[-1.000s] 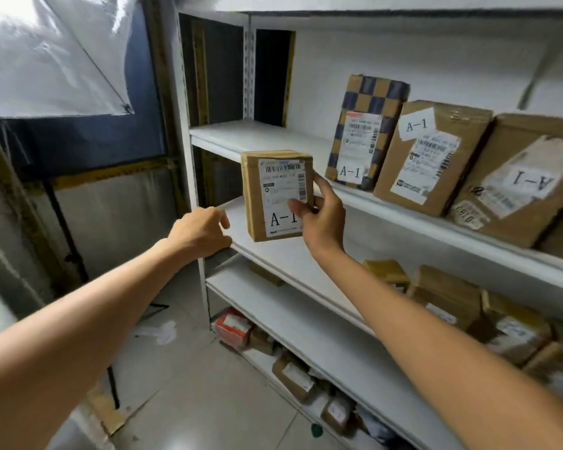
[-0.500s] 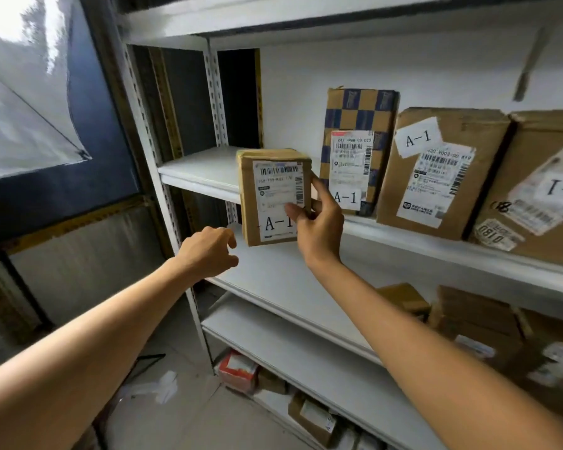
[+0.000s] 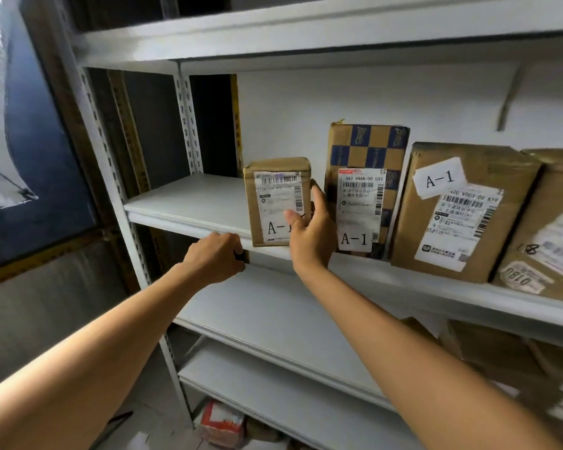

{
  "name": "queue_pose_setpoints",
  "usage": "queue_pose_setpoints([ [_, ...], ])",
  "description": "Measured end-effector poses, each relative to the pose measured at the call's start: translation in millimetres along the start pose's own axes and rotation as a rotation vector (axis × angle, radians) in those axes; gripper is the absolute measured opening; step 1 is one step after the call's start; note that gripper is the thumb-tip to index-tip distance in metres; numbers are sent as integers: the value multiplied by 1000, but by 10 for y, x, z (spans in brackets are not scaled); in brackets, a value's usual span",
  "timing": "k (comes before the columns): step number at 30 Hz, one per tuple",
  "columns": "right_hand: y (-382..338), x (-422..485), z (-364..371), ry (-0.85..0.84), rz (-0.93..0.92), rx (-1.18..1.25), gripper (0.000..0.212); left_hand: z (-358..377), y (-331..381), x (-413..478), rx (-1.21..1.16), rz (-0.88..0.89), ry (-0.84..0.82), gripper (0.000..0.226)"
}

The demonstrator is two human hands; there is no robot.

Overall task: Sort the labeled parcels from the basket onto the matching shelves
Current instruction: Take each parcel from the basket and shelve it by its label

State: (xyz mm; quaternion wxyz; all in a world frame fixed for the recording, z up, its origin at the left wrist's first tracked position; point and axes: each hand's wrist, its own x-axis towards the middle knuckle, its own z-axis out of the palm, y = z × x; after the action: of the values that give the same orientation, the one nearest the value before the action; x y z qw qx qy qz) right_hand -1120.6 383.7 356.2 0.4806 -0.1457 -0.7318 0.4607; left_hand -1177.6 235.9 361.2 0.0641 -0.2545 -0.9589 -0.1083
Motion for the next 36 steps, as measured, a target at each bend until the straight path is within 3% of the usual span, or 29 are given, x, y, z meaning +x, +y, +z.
queue_pose_setpoints([
  [10, 187, 122, 450, 63, 51, -245, 63, -124, -389, 570, -157, 190, -41, 55],
  [14, 142, 81, 477, 45, 114, -408, 78, -83, -351, 690, -264, 284, -83, 73],
  [18, 127, -29, 453, 143, -118, -453, 98, 0, -217, 822, -288, 334, -106, 79],
  [21, 178, -101, 361, 151, -354, -561, 71, 62, -156, 903, -320, 338, -103, 74],
  [24, 243, -151, 330, 24, -437, -662, 46, 83, -197, 918, -287, 327, -90, 68],
  [27, 271, -166, 360, -147, -394, -657, 31, 41, -314, 884, -244, 274, -77, 60],
  [36, 84, -234, 667, -694, -375, -601, 40, -144, -805, 275, -99, -36, -32, 40],
])
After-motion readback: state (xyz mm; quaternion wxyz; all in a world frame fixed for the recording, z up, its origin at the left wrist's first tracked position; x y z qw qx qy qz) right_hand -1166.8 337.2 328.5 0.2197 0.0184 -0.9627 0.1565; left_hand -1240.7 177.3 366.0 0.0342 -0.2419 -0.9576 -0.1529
